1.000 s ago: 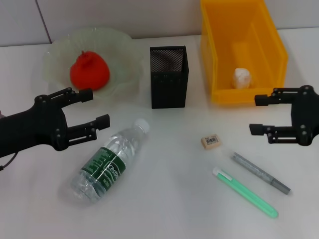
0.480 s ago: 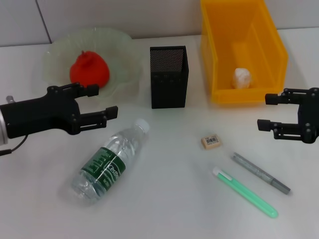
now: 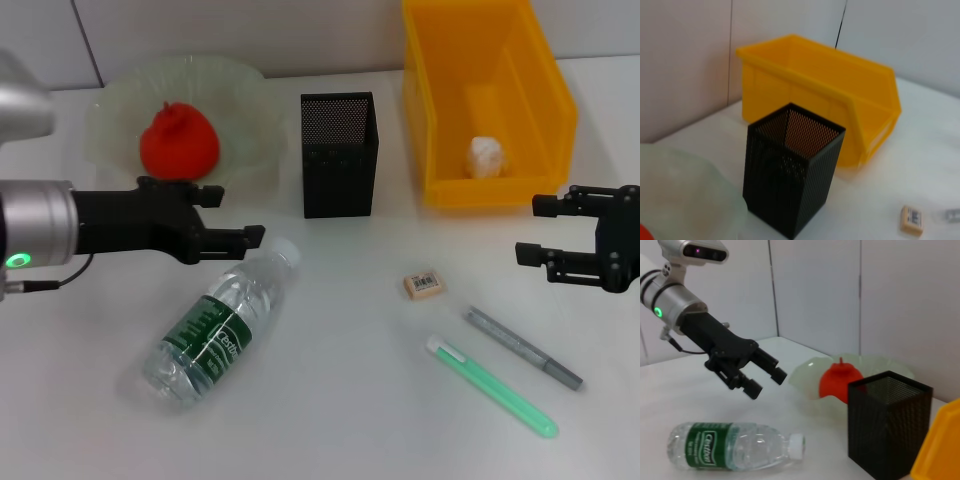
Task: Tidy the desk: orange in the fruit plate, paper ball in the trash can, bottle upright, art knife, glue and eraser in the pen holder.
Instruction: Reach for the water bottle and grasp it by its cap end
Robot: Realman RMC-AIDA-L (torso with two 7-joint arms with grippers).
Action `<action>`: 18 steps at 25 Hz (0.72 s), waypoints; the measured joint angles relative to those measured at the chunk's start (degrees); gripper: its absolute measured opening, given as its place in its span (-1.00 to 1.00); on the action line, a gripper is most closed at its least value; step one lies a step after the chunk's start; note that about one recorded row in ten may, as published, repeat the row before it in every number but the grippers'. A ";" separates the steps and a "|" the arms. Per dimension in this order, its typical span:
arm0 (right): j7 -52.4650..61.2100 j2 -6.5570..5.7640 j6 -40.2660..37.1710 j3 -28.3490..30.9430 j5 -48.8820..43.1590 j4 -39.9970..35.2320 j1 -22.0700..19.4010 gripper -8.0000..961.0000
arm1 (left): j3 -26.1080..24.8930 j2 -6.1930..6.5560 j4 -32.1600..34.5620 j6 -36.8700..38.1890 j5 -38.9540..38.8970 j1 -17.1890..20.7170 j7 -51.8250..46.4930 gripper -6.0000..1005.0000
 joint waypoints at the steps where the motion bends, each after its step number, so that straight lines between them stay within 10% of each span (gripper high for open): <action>1: -0.08 0.00 0.30 0.09 0.01 0.19 0.00 0.39 | 1.08 -0.01 0.80 -0.52 1.30 -0.30 -1.91 0.48; 18: -3.68 0.64 0.98 5.01 0.46 2.20 0.46 0.39 | 6.10 -0.11 1.98 -4.23 11.13 -6.44 -24.62 0.47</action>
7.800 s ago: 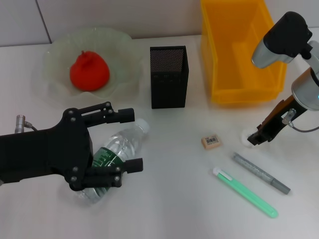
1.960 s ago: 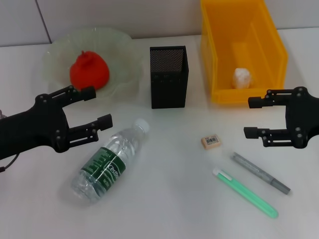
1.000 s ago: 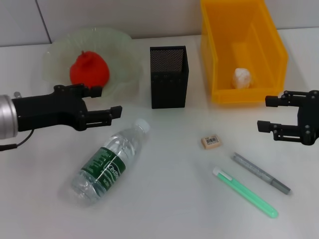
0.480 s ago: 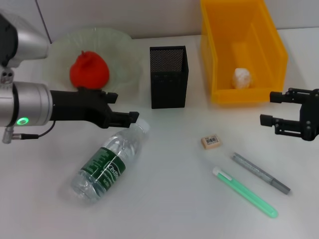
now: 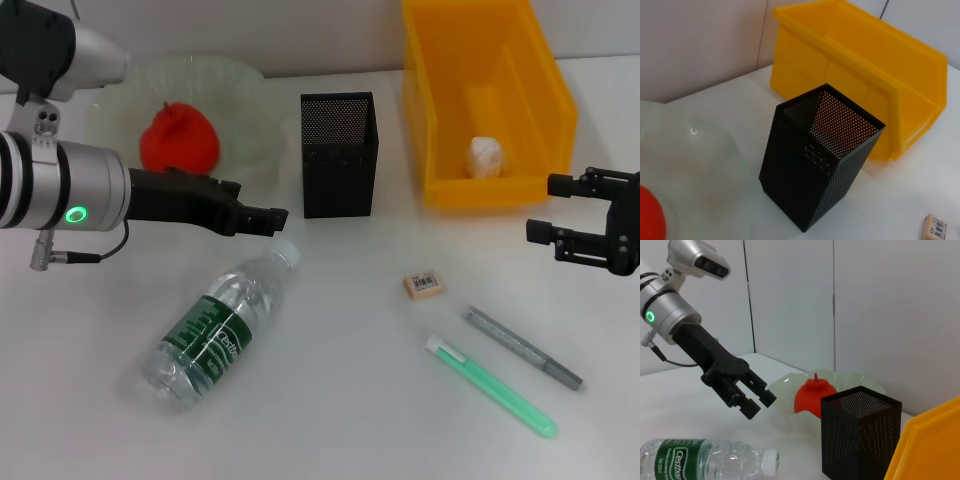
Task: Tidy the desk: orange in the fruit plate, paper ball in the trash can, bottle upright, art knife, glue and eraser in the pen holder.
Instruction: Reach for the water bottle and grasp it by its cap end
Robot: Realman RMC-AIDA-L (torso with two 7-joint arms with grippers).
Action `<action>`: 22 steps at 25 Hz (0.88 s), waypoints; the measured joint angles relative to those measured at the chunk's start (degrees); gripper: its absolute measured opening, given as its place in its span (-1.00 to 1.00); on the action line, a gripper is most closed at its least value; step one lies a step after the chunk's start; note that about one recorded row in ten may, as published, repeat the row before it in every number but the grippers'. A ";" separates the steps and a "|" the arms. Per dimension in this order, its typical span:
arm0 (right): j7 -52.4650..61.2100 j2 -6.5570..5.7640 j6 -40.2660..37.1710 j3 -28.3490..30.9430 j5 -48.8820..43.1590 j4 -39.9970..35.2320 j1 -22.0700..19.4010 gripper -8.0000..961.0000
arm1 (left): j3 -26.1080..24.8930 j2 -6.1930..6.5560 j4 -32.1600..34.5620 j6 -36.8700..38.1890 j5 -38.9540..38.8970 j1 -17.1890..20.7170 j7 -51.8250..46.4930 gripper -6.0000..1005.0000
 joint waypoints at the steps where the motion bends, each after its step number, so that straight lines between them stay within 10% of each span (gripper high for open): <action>1: 0.00 0.00 0.00 0.00 0.00 0.00 0.00 0.39 | 0.00 0.00 0.00 0.00 0.00 0.00 0.00 0.47; 22: -0.99 -0.24 1.58 0.07 -0.03 1.44 1.25 0.39 | 8.74 -0.30 -0.23 -2.52 11.80 -3.90 -15.16 0.46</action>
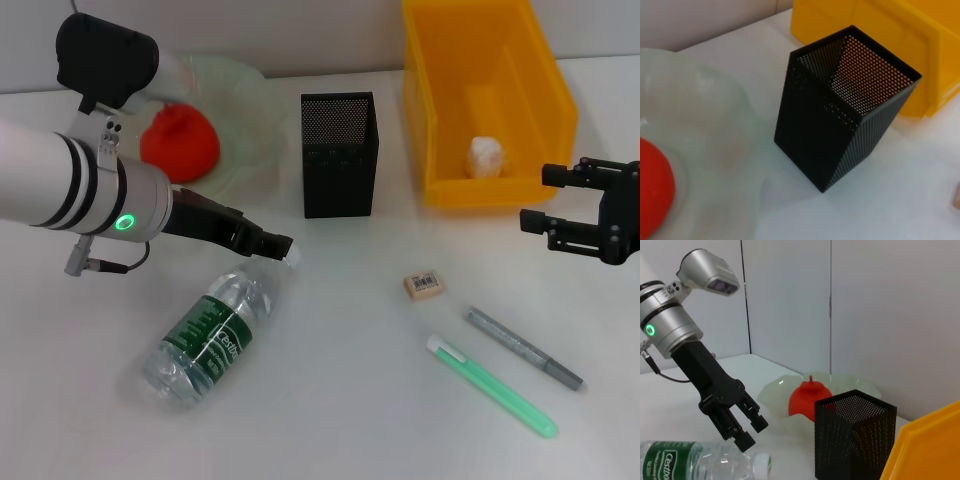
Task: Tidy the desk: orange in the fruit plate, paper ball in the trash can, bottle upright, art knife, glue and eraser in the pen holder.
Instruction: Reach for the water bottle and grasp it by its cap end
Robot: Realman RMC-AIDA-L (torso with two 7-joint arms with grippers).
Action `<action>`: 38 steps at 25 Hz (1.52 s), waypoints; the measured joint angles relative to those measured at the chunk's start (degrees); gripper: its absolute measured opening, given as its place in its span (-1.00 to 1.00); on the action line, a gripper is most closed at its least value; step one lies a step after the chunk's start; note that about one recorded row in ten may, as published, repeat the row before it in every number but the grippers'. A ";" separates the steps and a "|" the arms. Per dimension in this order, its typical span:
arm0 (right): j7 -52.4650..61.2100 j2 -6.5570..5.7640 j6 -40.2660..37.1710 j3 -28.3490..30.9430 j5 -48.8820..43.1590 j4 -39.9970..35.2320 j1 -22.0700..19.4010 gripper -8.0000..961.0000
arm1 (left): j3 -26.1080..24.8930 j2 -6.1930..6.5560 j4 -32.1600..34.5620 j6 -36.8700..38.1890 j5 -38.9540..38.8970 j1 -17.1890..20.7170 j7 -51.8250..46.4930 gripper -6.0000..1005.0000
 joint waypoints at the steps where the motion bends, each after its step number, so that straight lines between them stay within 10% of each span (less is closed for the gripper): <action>1: -0.16 -0.01 0.03 0.00 0.00 0.18 0.00 0.39 | 0.00 0.00 0.00 0.00 0.00 0.00 0.00 0.46; 38: -1.08 -0.10 1.39 0.00 0.11 1.64 0.44 0.39 | 9.97 -0.24 -3.91 -4.74 2.58 -3.40 -5.24 0.45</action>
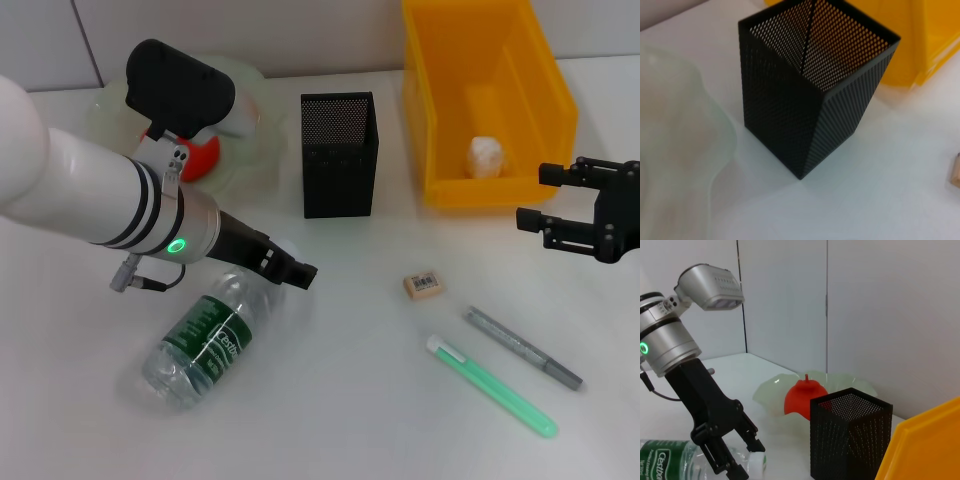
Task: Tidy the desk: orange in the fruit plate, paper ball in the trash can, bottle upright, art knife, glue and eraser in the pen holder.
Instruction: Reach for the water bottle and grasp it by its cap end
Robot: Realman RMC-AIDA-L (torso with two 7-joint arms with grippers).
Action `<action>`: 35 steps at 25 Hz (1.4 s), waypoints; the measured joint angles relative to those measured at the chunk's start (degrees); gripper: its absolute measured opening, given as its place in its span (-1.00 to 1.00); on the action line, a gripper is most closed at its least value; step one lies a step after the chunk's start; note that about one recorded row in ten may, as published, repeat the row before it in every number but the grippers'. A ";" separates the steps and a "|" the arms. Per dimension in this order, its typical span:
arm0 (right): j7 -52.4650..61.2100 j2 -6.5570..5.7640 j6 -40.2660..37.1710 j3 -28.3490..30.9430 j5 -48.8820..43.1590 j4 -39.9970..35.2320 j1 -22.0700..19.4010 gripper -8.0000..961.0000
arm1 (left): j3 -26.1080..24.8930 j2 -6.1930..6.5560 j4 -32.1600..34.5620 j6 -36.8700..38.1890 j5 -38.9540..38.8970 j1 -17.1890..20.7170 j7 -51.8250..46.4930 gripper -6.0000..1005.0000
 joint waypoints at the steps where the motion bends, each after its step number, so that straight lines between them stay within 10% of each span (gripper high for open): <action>1: 0.00 0.00 0.00 0.00 0.00 0.00 0.00 0.39 | 0.00 0.00 0.00 0.00 0.00 0.00 0.00 0.45; 35: 0.01 0.26 0.00 0.00 -0.01 -0.01 -0.09 0.39 | 2.22 0.00 -0.53 -1.32 1.33 -0.47 -0.01 0.35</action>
